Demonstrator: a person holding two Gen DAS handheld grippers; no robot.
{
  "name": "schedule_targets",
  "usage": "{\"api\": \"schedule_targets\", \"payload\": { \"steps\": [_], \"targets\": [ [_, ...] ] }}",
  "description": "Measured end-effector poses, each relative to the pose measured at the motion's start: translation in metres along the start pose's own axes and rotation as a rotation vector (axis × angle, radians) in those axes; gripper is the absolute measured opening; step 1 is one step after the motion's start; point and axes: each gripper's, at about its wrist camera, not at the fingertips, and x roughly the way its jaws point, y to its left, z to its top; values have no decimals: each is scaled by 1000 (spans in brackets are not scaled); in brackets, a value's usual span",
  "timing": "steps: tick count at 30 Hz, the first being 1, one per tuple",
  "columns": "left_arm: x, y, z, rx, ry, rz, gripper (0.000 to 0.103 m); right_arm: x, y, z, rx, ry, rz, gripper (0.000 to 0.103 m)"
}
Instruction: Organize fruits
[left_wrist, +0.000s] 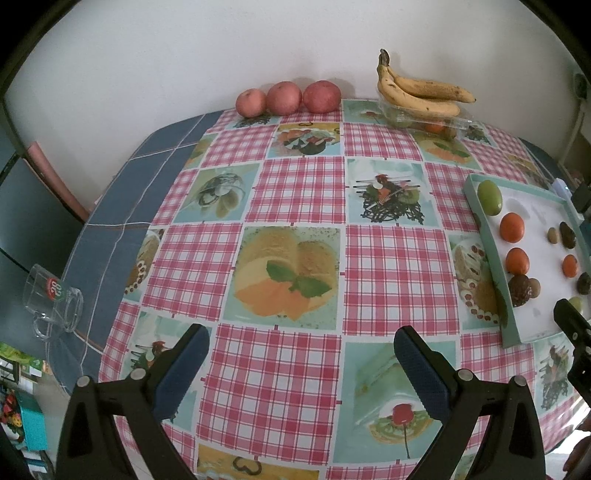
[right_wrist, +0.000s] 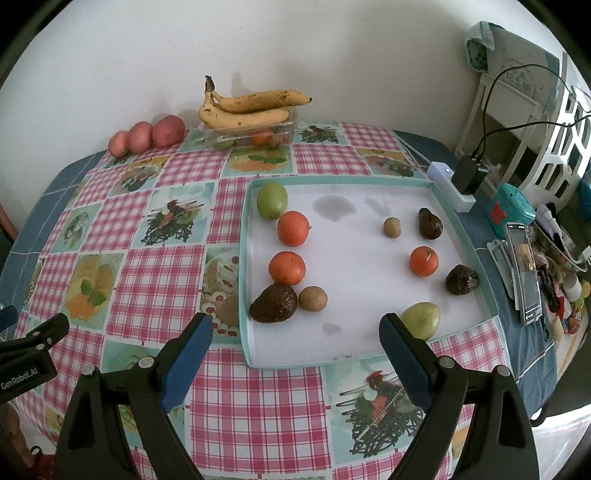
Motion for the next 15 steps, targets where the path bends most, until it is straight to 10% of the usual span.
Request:
{"api": "schedule_targets", "payload": {
  "steps": [15],
  "targets": [
    [1,1,-1,2,1,-1,102,0,0,0,-1,2,1,92]
  ]
}}
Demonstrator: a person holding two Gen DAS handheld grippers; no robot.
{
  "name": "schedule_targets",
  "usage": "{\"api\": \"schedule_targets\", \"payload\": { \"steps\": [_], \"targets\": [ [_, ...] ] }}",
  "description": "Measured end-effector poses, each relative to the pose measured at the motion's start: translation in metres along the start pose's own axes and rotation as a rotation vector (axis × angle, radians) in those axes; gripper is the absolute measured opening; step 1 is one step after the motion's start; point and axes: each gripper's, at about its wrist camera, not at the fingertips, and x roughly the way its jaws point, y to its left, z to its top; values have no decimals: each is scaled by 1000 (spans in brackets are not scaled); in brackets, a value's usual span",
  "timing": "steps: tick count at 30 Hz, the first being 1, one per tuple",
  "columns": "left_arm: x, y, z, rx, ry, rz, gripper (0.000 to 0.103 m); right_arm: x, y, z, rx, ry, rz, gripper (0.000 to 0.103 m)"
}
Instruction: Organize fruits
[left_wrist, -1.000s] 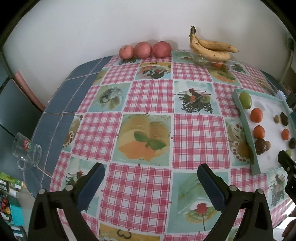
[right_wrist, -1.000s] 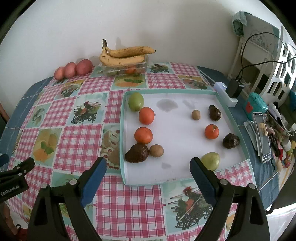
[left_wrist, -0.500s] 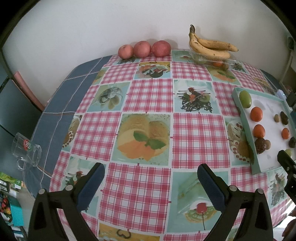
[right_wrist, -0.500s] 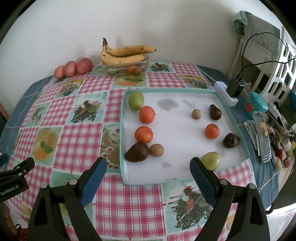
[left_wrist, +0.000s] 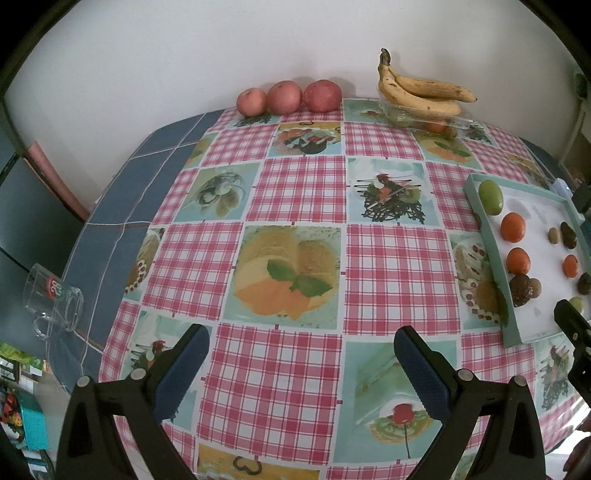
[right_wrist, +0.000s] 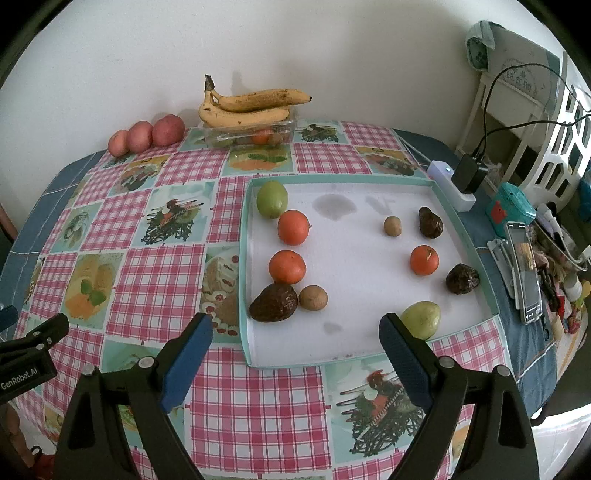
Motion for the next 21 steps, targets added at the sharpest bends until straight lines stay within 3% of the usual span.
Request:
{"api": "schedule_targets", "payload": {
  "steps": [21],
  "targets": [
    [0,3,-1,3,-3,5,102,3,0,-1,-2,9,3,92]
  ]
}}
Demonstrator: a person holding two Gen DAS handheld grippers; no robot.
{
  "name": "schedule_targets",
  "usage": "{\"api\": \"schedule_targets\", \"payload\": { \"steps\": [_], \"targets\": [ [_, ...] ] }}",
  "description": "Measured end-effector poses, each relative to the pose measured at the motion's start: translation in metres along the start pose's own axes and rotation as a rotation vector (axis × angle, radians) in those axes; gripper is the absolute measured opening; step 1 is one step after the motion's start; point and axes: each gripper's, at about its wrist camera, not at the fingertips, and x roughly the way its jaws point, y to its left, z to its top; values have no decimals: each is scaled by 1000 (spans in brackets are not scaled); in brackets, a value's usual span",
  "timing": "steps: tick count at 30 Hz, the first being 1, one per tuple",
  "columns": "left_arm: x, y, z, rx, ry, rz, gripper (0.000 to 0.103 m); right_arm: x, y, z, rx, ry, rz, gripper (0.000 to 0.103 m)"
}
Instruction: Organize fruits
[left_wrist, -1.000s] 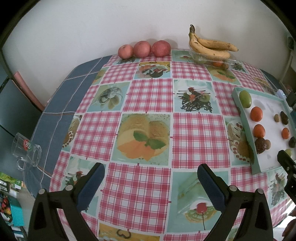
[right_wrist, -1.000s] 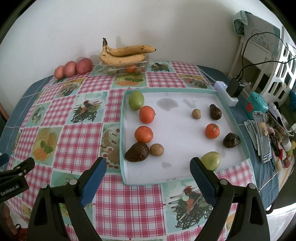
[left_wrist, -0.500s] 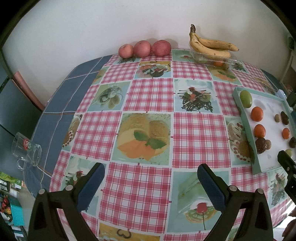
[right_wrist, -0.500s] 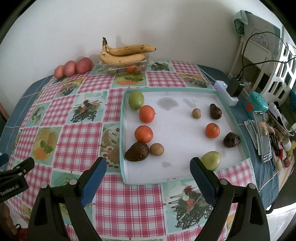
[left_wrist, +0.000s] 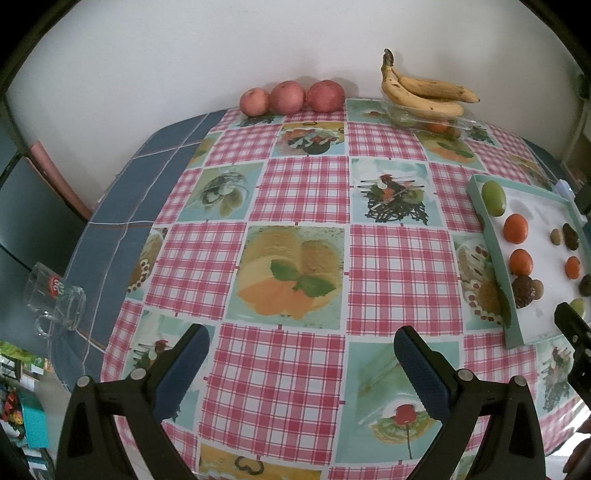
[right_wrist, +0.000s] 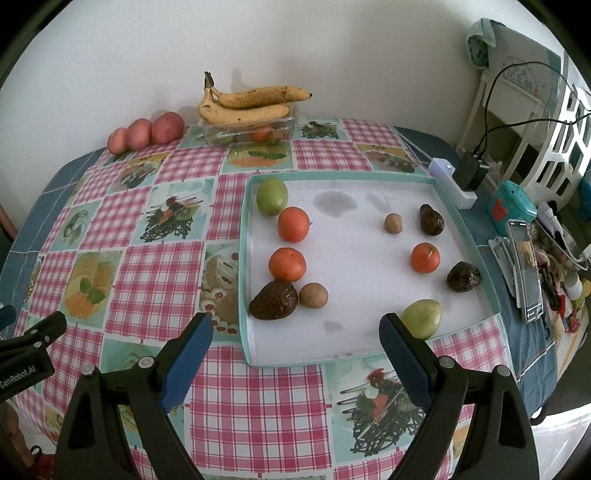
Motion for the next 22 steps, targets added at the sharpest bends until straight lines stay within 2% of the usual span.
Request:
{"api": "schedule_targets", "payload": {
  "steps": [22],
  "targets": [
    [-4,2,1,-10,-11,14,102,1,-1,1,-5,3,4,92]
  ]
}}
